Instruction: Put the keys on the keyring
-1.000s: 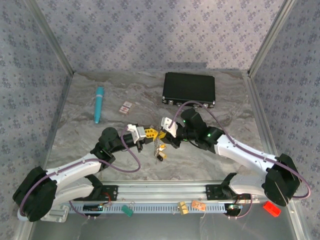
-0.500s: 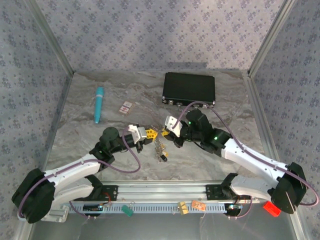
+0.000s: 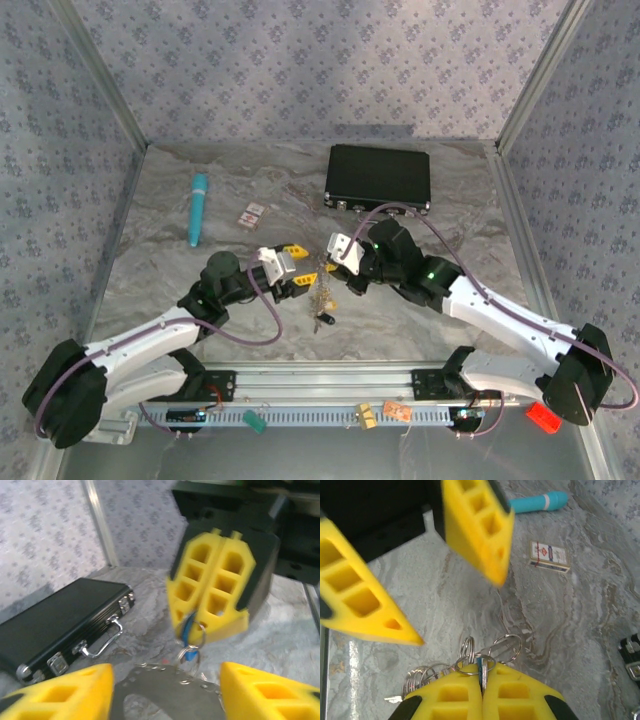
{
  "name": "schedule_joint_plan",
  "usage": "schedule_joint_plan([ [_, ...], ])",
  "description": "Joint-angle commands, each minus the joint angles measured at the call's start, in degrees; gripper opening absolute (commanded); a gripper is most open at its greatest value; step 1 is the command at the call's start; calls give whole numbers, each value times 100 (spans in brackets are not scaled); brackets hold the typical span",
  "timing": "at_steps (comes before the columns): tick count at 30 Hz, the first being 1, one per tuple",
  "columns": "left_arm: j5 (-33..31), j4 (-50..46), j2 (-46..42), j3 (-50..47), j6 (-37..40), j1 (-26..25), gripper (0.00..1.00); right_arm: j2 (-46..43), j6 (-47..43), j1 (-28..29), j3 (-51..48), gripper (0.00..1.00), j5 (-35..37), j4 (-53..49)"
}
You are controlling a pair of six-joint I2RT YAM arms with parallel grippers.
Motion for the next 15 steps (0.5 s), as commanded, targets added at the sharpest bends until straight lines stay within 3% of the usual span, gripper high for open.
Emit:
schedule_joint_plan([
  [1, -1215, -119, -563, -9, -210, -7, 92, 74, -244, 62, 482, 0, 362, -402],
  [2, -1644, -421, -676, 73, -355, 5, 100, 121, -292, 83, 558, 0, 400, -494],
  [4, -2998, -1419, -864, 381, -906, 162, 100, 251, -339, 137, 739, 0, 409, -548],
  [6, -3675, -2169, -1017, 551, -1553, 547, 100, 431, -368, 211, 912, 0, 344, -505],
  [11, -4191, -3435, -1455, 651, -3545, 1910, 100, 1257, -517, 604, 1755, 0, 269, -350],
  [15, -4270, -3783, -1636, 713, -4140, 2445, 100, 1970, -553, 760, 2569, 0, 143, -45],
])
